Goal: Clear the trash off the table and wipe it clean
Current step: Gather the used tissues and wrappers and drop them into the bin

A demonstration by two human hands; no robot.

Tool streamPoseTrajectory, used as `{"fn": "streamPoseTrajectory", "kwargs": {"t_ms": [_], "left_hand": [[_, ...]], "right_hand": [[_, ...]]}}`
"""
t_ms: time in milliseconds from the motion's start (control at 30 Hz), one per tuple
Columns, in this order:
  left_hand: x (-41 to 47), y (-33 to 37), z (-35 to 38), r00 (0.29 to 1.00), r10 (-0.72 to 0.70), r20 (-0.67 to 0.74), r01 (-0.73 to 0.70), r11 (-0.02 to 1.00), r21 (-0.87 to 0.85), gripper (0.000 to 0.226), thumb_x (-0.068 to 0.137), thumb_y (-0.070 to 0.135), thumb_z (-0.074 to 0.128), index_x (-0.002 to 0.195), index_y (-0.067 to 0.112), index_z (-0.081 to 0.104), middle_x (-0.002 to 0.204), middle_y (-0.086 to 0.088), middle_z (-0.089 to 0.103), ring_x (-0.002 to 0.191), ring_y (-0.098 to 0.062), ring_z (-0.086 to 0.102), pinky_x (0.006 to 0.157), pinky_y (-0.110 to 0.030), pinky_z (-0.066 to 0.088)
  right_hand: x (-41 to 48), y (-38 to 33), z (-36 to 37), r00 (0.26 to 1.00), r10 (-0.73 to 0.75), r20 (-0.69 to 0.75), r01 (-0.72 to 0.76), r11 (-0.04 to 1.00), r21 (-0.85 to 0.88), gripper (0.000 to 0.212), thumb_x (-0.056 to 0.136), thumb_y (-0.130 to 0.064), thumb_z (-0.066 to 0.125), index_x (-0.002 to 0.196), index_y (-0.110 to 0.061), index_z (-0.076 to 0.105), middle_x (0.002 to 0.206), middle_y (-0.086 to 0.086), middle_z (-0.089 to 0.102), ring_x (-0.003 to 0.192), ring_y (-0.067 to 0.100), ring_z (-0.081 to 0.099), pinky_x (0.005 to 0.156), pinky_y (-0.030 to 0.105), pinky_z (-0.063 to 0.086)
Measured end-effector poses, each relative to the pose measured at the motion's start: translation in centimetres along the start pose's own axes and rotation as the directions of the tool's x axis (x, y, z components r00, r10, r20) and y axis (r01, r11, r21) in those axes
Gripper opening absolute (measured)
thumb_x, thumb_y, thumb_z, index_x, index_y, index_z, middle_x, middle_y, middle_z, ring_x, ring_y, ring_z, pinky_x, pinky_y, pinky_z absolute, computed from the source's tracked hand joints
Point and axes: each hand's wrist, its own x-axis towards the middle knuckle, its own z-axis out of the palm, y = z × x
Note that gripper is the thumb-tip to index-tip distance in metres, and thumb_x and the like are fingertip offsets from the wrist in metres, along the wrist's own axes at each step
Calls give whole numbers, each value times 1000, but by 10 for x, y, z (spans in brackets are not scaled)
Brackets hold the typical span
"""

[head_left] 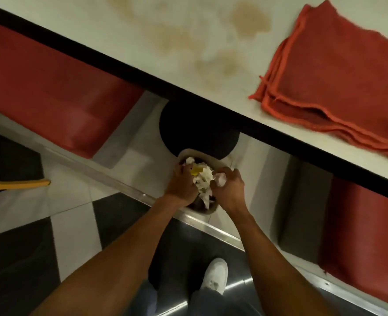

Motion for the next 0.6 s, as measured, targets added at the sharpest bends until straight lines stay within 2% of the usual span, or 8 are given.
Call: {"fn": "streamPoseTrajectory", "kwargs": {"t_ms": [67,133,233,300,400,467,533,600], "left_hand": [[19,-17,18,997,74,1,-73,989,132,88,98,43,54,167,13,6,169,-21,11,156,-40,15,127,-52,21],[33,-33,31,992,124,24,-126,963,239,93,99,45,53,167,17,-4,173,-15,2,159,-37,6,129,-52,15],[47,-53,43,987,133,94,-156,935,318,89,102,36,56,167,22,-3,175,-6,-3,161,-28,-3,130,-47,5],[51,-64,46,983,121,140,-162,927,337,88,101,34,57,168,24,1,175,-4,-3,161,-26,-6,131,-46,3],[46,-64,40,973,145,178,-193,937,290,90,99,33,61,168,24,3,175,-3,0,161,-27,-2,131,-47,7],[39,-57,32,969,205,138,-232,949,215,88,99,32,62,168,21,8,175,-5,6,161,-28,3,131,-47,10],[32,-53,24,975,212,69,-220,965,142,92,97,29,67,168,20,9,175,-5,8,161,-28,8,130,-44,15],[26,-53,14,983,185,13,-186,981,58,92,95,28,72,166,23,16,173,-4,17,158,-28,20,127,-45,26]], "right_hand": [[11,16,13,1000,-10,-9,10,1000,10,36,87,-20,78,121,-24,66,124,2,54,112,24,58,95,31,52],[19,30,22,999,-34,-22,35,999,15,34,88,-20,77,121,-24,67,126,4,54,114,26,58,99,34,52],[26,39,32,998,-55,-16,55,998,2,37,86,-17,78,122,-21,68,125,7,53,114,30,58,99,35,52],[28,43,37,999,-42,2,42,999,-1,39,86,-21,78,123,-23,67,127,7,52,117,31,57,101,40,53],[29,43,44,999,-39,38,39,999,-12,41,92,-33,75,131,-26,62,136,6,47,129,31,50,105,32,46],[29,40,48,996,-39,79,40,999,-9,46,98,-40,67,140,-26,56,149,6,39,140,30,39,110,31,37],[31,37,56,988,-55,142,57,998,-8,50,104,-44,56,150,-29,45,159,4,27,149,31,27,119,40,32],[33,37,67,980,-56,191,73,994,-79,54,107,-45,45,158,-30,32,163,6,22,153,34,21,125,50,27]]}}
